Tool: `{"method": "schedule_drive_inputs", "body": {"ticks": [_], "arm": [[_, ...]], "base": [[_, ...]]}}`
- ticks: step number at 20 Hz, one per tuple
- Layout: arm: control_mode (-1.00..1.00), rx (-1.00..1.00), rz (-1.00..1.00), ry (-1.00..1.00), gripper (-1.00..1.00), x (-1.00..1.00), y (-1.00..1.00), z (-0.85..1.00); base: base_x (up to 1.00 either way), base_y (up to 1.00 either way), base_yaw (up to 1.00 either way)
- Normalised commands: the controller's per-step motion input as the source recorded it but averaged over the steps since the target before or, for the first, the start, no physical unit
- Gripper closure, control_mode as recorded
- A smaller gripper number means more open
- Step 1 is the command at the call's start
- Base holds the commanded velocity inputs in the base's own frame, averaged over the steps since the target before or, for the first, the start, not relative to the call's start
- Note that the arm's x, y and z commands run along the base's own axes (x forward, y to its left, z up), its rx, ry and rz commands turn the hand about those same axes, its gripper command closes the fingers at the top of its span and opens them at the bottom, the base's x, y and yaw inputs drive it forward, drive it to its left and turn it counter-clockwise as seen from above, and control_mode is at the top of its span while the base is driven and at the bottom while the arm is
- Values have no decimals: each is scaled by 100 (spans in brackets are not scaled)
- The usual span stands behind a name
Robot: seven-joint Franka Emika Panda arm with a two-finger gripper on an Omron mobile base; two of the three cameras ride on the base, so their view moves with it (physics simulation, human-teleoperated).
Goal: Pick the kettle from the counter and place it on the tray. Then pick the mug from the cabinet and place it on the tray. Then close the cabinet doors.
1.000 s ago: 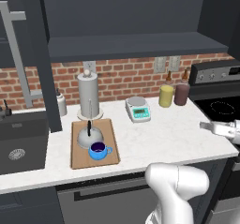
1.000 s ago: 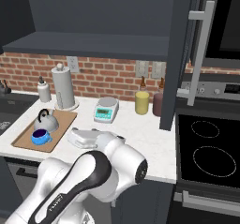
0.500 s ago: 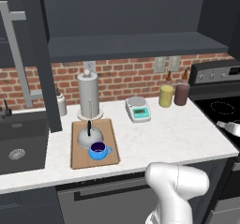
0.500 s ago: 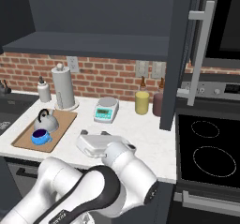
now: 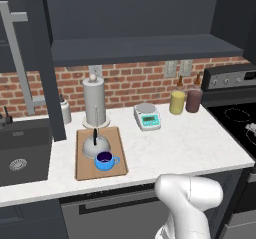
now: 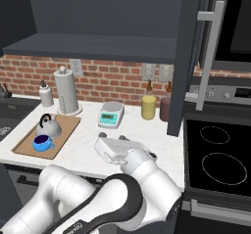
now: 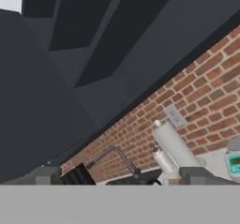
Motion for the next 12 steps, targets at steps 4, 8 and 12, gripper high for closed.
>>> {"method": "schedule_drive_inputs", "body": {"ticks": [4, 8, 12], "arm": [[-100, 12, -3, 0, -100, 10, -46, 0], [-100, 15, -1, 0, -100, 7, -52, 0], [-100, 19, 0, 0, -100, 14, -47, 0]], "base": [[0, 0, 0], [0, 0, 0], [0, 0, 0]]}}
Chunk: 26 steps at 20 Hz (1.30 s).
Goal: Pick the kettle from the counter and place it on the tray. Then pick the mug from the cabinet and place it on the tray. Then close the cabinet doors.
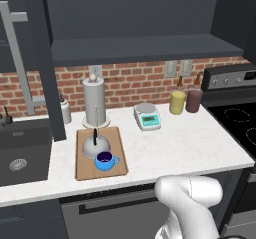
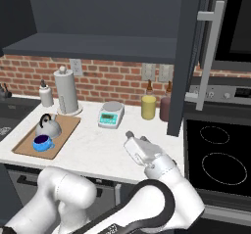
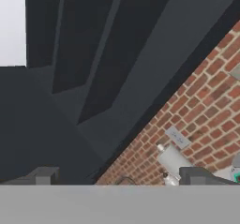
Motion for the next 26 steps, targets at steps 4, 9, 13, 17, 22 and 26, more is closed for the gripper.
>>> {"method": "schedule_drive_inputs", "body": {"ticks": [4, 9, 13, 17, 22, 26], "arm": [[-100, 19, 0, 0, -100, 15, -47, 0], [-100, 16, 0, 3, -100, 16, -46, 0], [-100, 7, 0, 6, -100, 22, -35, -1], [-100, 1, 0, 7, -100, 22, -20, 0], [-100, 1, 0, 8, -100, 29, -26, 0], [-100, 8, 0, 6, -100, 28, -43, 0]], "base": [[0, 0, 0], [0, 0, 0], [0, 0, 0], [0, 0, 0], [0, 0, 0], [0, 0, 0]]}}
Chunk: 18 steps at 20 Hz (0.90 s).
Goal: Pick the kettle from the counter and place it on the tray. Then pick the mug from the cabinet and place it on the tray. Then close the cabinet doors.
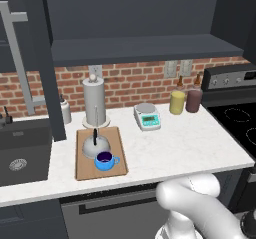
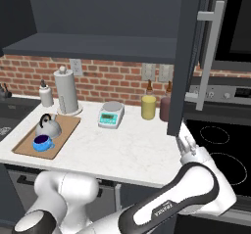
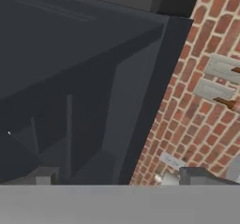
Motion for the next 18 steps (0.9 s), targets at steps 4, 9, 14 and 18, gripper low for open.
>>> {"method": "schedule_drive_inputs", "body": {"ticks": [4, 9, 14, 18], "arm": [[-100, 9, 0, 10, -100, 34, -43, -5], [-100, 14, 0, 2, -100, 26, -47, -3], [-100, 15, 0, -9, -100, 3, -39, 0], [-100, 9, 0, -11, -100, 0, -16, 9]], "base": [[0, 0, 0], [0, 0, 0], [0, 0, 0], [0, 0, 0]]}}
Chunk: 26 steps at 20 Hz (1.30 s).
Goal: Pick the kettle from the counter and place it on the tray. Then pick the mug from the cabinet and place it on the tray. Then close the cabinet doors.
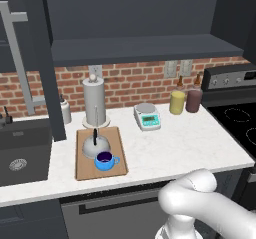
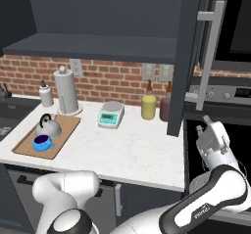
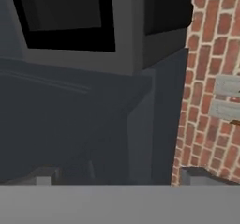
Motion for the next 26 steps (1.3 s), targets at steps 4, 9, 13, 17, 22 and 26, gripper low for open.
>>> {"method": "schedule_drive_inputs", "body": {"ticks": [4, 9, 13, 17, 22, 26], "arm": [[-100, 12, 0, -2, -100, 6, -16, 36], [-100, 15, 0, 0, -100, 14, -17, 37], [-100, 12, 0, -1, -100, 12, 0, 31], [-100, 13, 0, -5, -100, 9, 0, 41], [-100, 12, 0, -14, -100, 4, 9, 41], [-100, 0, -1, -20, -100, 0, 72, 21]], "base": [[0, 0, 0], [0, 0, 0], [0, 0, 0], [0, 0, 0], [0, 0, 0], [0, 0, 0]]}}
